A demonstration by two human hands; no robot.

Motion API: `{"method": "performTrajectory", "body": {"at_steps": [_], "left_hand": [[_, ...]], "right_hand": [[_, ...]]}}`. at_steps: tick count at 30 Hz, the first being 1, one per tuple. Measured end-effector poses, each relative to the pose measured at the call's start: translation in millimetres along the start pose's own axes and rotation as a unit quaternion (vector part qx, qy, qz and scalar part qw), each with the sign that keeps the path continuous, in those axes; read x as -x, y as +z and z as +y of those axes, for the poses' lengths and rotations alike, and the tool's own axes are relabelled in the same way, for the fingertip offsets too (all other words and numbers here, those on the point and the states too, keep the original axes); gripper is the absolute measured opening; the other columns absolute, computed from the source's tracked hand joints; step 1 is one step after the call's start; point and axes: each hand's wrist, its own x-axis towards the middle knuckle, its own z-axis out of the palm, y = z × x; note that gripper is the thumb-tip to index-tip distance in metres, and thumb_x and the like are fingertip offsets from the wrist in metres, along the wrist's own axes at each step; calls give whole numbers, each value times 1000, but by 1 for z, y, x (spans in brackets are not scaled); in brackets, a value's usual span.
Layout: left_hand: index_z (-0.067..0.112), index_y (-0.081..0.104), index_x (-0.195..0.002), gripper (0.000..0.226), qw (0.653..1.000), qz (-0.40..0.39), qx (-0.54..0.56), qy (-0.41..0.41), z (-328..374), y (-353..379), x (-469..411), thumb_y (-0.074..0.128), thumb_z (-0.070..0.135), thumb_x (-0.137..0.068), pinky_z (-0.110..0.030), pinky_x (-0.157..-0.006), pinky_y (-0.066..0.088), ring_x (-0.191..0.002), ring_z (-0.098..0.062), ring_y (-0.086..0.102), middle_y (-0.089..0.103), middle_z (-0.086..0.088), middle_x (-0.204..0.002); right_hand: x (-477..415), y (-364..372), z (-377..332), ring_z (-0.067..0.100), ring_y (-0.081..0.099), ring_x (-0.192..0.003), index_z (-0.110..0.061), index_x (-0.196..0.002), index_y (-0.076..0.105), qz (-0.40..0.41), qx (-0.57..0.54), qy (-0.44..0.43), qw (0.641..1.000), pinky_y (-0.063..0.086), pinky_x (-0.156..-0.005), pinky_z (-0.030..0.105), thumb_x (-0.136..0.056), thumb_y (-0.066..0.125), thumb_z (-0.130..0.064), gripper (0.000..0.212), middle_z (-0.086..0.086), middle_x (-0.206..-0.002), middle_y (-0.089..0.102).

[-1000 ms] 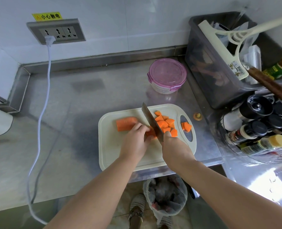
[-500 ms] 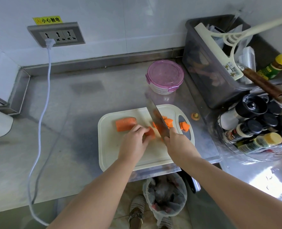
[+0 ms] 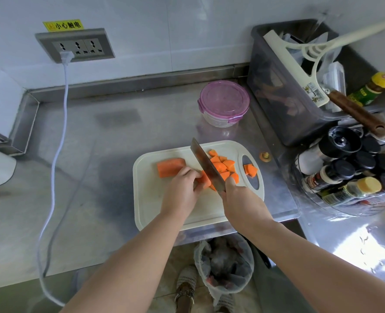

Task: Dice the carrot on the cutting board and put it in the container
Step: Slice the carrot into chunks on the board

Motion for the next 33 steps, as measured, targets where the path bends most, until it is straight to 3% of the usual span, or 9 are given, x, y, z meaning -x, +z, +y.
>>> {"method": "performTrajectory", "body": {"at_steps": [12, 17, 20, 25, 30, 33], "left_hand": [[10, 71, -96, 15, 1000, -6, -10, 7, -2, 2, 0, 69, 18, -84, -37, -74, 51, -89, -22, 64, 64, -3, -99], [9, 71, -98, 15, 1000, -12, -4, 3, -3, 2, -1, 68, 16, -85, -34, -76, 48, -91, -24, 63, 63, -4, -100], [10, 71, -101, 17, 1000, -11, -13, -1, -2, 1, -1, 67, 14, -85, -24, -73, 41, -91, -21, 63, 64, -2, -102], [9, 71, -98, 16, 1000, 1, -28, 5, -1, 0, 0, 69, 13, -84, -26, -67, 43, -84, -23, 64, 65, -4, -99], [11, 71, -95, 15, 999, 4, -31, 6, 0, -2, 1, 72, 17, -82, -27, -62, 45, -80, -24, 65, 65, -2, -98], [12, 71, -95, 15, 1000, 8, -30, -1, 0, -1, 2, 71, 20, -83, -29, -64, 46, -82, -23, 64, 65, -2, -101]], "right_hand": [[-1, -2, -11, 35, 60, -98, -6, -116, 44, -11, -16, 9, 1000, 42, -72, 37, -100, 30, -13, 22, 9, -90, 46], [-4, -1, -16, 34, 60, -101, -7, -119, 45, -40, -4, 30, 999, 40, -71, 36, -100, 32, -12, 23, 15, -110, 59], [-9, 6, -18, 33, 60, -100, -7, -119, 47, -48, -2, 44, 998, 40, -72, 35, -101, 32, -12, 24, 14, -111, 60], [-15, 14, -16, 33, 60, -101, -7, -119, 47, -51, -1, 53, 997, 39, -70, 34, -101, 33, -13, 24, 14, -111, 60], [-21, 16, -4, 31, 64, -101, -5, -127, 37, -33, 2, 71, 997, 43, -67, 32, -105, 31, -26, 31, 16, -112, 63], [-20, 13, 1, 32, 66, -90, -6, -123, 39, 5, -61, 79, 995, 51, -68, 36, -104, 31, -27, 30, 15, -98, 65]]}}
